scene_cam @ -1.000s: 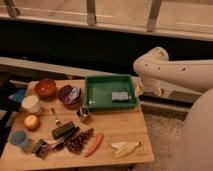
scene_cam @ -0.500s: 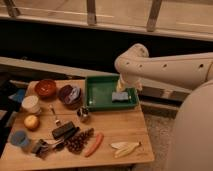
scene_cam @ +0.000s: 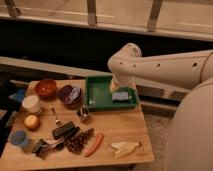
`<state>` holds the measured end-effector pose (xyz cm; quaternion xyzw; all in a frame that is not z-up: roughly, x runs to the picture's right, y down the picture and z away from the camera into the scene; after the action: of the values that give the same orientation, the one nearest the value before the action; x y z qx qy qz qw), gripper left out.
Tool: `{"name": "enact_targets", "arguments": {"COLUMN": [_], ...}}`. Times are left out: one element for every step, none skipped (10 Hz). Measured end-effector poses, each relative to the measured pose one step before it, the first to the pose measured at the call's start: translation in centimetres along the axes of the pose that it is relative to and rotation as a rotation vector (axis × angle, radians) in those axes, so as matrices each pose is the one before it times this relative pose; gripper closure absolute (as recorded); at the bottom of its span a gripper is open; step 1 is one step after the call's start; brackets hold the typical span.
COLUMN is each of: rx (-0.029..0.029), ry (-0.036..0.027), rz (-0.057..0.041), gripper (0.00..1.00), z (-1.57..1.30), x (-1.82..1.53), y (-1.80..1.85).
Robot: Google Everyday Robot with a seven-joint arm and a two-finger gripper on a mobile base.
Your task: Place eraser in tray
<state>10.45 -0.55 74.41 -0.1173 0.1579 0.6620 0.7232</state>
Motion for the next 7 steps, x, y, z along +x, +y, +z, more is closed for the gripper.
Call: {"name": "enact_targets", "arguments": {"rx": [-0.00308, -0.00521, -0.01142, -0.01449, -0.01309, -0.01289, -0.02184], "ry": [0.00072, -0.0056, -0.00439, -0.00323, -0.00032, 0.00071, 0.00207], "rz": [-0.01442, -0.02179, -0.02807, -0.0352, -0.03784, -0.03059, -0.04726], "gripper": [0.27, 0.27, 0.27, 0.27, 0.27, 0.27, 0.27], "z": [-0.002, -0.162, -0.1, -0.066, 0.116, 0.022, 0.08], "x": [0.199, 0.04, -0.044, -0.23, -0.256, -0.102, 0.188], "y": [-0.164, 0.571, 1.397, 2.062, 2.238, 1.928, 2.839]}}
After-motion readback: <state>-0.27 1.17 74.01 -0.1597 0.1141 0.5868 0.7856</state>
